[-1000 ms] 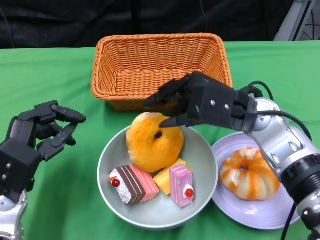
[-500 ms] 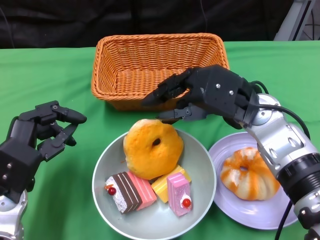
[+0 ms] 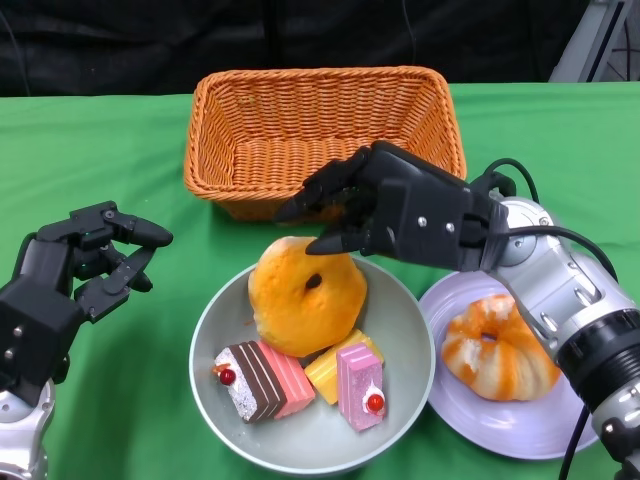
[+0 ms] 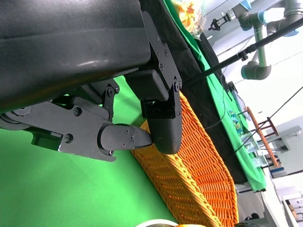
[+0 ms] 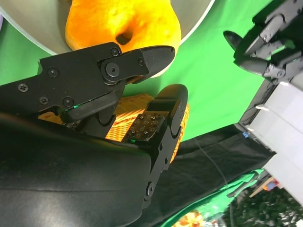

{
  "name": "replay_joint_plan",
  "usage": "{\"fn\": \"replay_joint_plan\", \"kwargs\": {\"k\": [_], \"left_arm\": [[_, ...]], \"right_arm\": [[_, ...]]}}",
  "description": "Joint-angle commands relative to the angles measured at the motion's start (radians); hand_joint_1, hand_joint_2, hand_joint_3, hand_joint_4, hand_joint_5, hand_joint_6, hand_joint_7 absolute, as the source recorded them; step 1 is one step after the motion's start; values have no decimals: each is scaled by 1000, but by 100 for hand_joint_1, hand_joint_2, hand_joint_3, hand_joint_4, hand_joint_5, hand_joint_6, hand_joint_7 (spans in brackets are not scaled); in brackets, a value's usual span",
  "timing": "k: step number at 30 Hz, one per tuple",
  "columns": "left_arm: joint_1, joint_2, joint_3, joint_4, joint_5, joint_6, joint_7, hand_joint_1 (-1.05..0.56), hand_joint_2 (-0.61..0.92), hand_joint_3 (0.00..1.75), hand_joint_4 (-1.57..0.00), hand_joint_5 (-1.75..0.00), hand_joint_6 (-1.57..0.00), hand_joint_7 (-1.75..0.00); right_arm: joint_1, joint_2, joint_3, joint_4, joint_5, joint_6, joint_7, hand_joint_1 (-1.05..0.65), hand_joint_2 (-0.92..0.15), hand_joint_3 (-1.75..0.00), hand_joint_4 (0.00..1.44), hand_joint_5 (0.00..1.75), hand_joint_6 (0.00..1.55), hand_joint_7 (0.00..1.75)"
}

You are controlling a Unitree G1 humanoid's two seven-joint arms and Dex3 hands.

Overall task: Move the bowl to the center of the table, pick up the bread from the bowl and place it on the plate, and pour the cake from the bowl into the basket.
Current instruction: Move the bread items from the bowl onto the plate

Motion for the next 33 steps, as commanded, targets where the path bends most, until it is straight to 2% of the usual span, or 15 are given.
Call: {"fn": "replay_joint_plan", "kwargs": {"k": [1,5,9,14,25,33], "left_arm": [[0,11,4,1,-3,-1,4,-20,92,28,-84,-136,-92,-79],[0,8,5,-1,-7,-1,0,-19,92,29,-85,-136,-92,-80],[0,7,5,3,-13,-12,-8,-18,92,29,-84,-135,-92,-81],[0,8,4,5,-15,-10,-7,-19,92,29,-85,-134,-91,-83],[-1,9,2,11,-11,-13,-5,-18,92,30,-86,-133,-90,-84],[-3,8,3,12,-15,-11,-10,-19,92,31,-85,-132,-90,-84]], "right_arm": [[9,-17,4,3,-14,-34,-25,-54,-92,-6,86,0,79,0],[14,-15,-3,17,-19,-80,-59,-54,-92,-5,81,0,76,0],[28,-9,-12,14,-13,-117,-99,-53,-92,-4,83,1,75,0],[34,-7,-16,2,-7,-122,-104,-53,-92,-4,83,1,74,0],[38,0,-29,6,52,-96,-29,-53,-92,-5,86,2,74,0],[40,-2,-24,-31,61,-36,14,-51,-92,-4,89,3,74,0]]}}
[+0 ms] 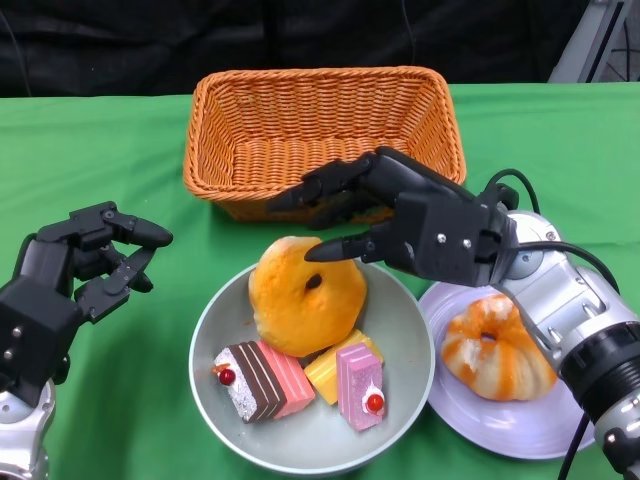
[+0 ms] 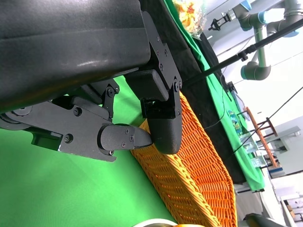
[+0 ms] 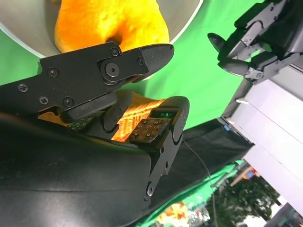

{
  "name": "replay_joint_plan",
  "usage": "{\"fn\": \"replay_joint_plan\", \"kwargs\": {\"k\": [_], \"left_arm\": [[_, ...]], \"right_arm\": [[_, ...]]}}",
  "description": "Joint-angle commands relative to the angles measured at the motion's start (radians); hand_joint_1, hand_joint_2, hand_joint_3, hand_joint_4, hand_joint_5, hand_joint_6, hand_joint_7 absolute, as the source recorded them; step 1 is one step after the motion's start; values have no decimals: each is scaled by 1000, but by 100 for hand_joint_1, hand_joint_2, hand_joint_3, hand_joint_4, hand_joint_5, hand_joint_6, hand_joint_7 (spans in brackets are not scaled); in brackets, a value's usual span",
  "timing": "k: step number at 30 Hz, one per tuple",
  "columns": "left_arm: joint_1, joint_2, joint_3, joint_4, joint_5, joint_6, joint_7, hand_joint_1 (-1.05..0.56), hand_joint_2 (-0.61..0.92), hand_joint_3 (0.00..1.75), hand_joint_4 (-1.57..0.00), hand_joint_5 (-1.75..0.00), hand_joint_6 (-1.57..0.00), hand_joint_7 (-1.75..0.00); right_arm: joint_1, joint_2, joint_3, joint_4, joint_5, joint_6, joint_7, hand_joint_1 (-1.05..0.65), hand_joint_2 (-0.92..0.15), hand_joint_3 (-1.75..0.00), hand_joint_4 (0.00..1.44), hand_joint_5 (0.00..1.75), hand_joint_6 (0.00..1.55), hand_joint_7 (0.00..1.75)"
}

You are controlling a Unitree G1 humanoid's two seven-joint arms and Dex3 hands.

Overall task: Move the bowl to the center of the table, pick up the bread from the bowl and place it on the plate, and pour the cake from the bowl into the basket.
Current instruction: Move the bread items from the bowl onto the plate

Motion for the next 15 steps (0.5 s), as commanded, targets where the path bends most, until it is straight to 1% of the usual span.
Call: {"fn": "replay_joint_plan", "kwargs": {"k": [1,7,15], "left_arm": [[-3,8,6,9,-10,-7,-12,-20,92,31,-85,-132,-90,-84],[0,8,10,5,-16,-7,-22,-21,92,29,-85,-132,-90,-83],[-1,7,12,5,-22,-5,-35,-19,92,30,-84,-130,-89,-83]], "right_arm": [[10,-7,-8,-30,15,23,19,-51,-92,-4,89,3,74,0],[14,-7,-3,-40,8,43,28,-53,-92,-5,89,3,73,0],[12,-7,-7,-42,14,56,42,-53,-92,-4,91,3,73,0]]}}
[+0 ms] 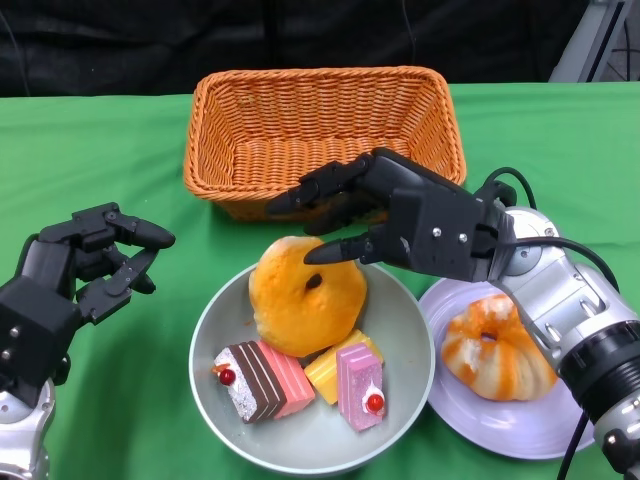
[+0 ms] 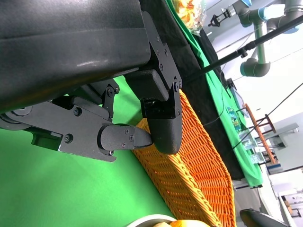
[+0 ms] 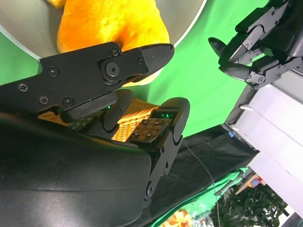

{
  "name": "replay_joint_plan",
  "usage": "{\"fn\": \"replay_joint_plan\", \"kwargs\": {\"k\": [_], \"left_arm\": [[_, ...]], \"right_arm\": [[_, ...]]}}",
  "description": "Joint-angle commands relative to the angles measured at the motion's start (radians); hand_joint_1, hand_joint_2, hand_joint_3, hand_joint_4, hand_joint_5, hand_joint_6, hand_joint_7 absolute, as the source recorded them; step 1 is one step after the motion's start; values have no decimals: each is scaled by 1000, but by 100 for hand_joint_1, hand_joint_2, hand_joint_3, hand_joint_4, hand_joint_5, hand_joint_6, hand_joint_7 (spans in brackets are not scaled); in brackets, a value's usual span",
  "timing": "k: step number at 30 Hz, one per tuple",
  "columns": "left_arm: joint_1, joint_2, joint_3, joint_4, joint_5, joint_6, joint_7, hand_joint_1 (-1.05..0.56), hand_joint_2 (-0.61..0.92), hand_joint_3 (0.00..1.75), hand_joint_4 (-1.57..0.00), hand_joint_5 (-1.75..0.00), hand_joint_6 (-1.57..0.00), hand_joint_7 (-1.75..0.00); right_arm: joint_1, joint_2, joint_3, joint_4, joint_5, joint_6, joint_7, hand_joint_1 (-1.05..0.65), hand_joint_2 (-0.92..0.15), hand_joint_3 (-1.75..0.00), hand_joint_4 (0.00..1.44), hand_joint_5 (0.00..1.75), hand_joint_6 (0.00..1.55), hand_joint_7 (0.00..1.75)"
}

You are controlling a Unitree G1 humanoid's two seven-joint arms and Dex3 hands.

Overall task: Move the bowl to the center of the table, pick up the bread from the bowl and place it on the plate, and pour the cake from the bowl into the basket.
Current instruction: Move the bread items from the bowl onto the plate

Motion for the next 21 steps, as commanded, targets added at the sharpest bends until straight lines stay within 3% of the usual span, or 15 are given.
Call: {"fn": "replay_joint_plan", "kwargs": {"k": [1,21], "left_arm": [[-1,10,7,5,-8,-4,-3,-19,92,30,-84,-130,-89,-83],[-2,7,4,2,1,-3,5,-20,92,31,-83,-134,-89,-82]], "right_arm": [[10,-8,-8,-14,13,11,10,-52,-92,-4,91,3,73,0],[18,-7,-18,-60,39,76,57,-53,-92,-6,89,1,73,1]]}}
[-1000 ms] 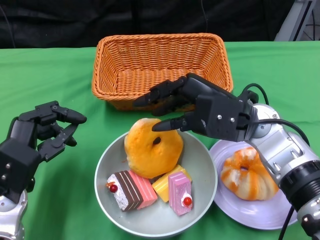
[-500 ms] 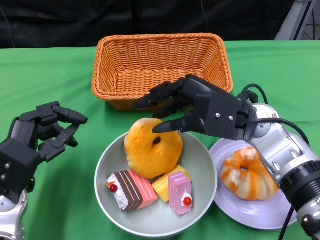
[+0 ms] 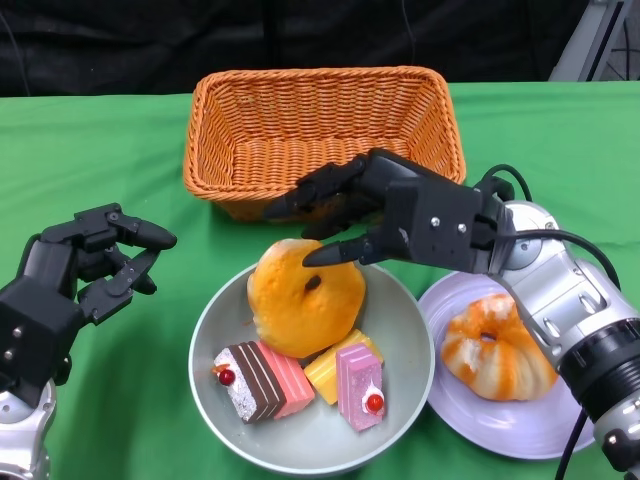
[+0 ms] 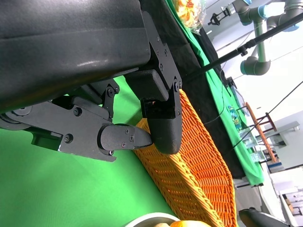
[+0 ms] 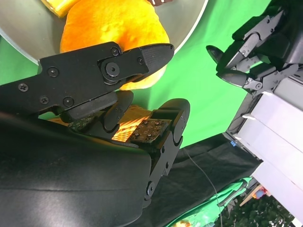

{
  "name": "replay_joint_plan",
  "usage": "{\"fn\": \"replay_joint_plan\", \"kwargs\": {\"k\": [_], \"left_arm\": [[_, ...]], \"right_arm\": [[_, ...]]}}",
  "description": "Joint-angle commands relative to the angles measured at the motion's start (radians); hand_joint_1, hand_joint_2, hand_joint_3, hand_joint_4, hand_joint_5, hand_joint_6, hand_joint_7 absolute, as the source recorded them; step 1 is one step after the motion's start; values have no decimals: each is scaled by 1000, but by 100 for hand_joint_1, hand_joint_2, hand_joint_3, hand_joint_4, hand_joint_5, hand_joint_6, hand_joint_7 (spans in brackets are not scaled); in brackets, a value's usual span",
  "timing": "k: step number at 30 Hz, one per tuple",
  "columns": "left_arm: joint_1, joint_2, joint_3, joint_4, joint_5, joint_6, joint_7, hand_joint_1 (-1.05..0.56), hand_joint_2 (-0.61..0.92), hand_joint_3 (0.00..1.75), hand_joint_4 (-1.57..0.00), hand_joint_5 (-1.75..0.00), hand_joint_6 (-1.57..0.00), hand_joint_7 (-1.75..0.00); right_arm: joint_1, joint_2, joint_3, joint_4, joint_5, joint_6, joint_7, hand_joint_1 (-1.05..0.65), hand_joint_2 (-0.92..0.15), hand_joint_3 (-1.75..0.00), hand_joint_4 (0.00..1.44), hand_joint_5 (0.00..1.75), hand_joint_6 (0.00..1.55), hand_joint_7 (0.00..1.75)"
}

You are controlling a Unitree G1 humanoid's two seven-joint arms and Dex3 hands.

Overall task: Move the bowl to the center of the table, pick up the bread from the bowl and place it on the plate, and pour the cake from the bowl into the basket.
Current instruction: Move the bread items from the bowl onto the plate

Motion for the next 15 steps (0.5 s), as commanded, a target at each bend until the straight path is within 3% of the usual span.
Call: {"fn": "replay_joint_plan", "kwargs": {"k": [1,15], "left_arm": [[-3,6,7,3,-9,-4,1,-19,92,31,-83,-134,-90,-82],[-4,12,4,10,6,-5,18,-18,92,31,-83,-134,-90,-84]], "right_arm": [[18,-5,-19,-20,24,24,1,-52,-92,-6,90,2,74,1],[40,12,-47,-86,71,124,-1,-47,-92,-4,103,8,79,2]]}}
